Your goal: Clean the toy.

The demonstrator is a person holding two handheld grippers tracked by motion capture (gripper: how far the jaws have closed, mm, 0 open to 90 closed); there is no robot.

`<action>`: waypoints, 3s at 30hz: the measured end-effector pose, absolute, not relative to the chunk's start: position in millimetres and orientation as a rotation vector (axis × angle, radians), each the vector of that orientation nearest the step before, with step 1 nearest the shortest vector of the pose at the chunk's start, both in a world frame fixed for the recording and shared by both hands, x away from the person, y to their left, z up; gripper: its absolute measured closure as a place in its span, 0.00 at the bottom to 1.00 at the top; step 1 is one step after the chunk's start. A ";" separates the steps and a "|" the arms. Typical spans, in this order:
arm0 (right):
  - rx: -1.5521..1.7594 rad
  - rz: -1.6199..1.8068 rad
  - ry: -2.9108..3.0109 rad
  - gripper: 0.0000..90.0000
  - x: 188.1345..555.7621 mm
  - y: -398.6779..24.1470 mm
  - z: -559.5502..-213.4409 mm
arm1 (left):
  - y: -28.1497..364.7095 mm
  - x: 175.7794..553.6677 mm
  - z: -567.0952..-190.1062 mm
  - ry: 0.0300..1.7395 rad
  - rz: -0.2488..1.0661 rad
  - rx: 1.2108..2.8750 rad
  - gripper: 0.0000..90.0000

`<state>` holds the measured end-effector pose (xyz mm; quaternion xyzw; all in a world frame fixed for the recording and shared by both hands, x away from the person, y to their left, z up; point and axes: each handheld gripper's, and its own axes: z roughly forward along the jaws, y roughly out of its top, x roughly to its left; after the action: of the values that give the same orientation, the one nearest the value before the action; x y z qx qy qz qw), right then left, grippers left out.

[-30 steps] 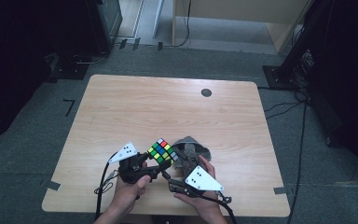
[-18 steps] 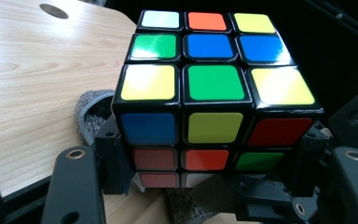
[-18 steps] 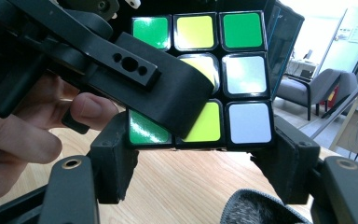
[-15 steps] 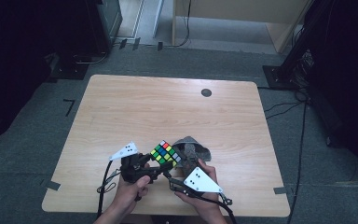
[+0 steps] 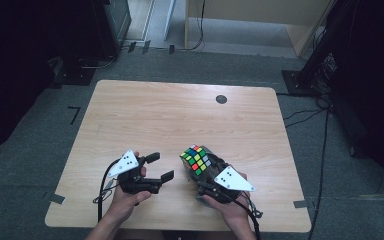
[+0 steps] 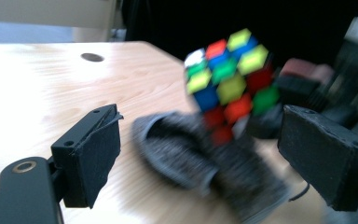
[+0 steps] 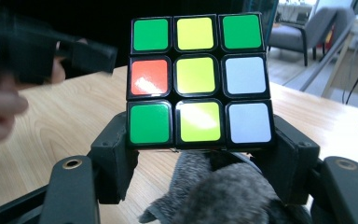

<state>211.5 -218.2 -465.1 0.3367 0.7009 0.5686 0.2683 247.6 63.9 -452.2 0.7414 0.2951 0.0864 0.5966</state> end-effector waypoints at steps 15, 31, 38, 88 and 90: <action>1.031 1.608 1.982 0.38 202.5 -209.3 -442.3 | 34.0 225.7 -462.9 0.494 0.576 1.897 0.16; 1.127 1.624 2.116 0.38 198.6 -189.8 -446.1 | 21.7 206.9 -468.2 0.301 0.829 1.919 0.26; 1.223 1.697 2.161 0.34 207.2 -194.2 -451.0 | 21.6 206.8 -472.4 0.303 0.835 1.911 0.37; 1.452 1.068 2.031 0.65 243.8 -221.8 -521.5 | 61.5 241.7 -470.7 0.584 0.431 1.840 0.38; 1.440 1.047 2.031 0.76 242.5 -223.3 -521.5 | 61.0 242.3 -471.8 0.595 0.419 1.850 0.38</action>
<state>242.5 -223.3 -521.5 0.5203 0.7339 0.3782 0.2185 242.3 61.0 -471.8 0.7801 0.2510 0.1765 0.5453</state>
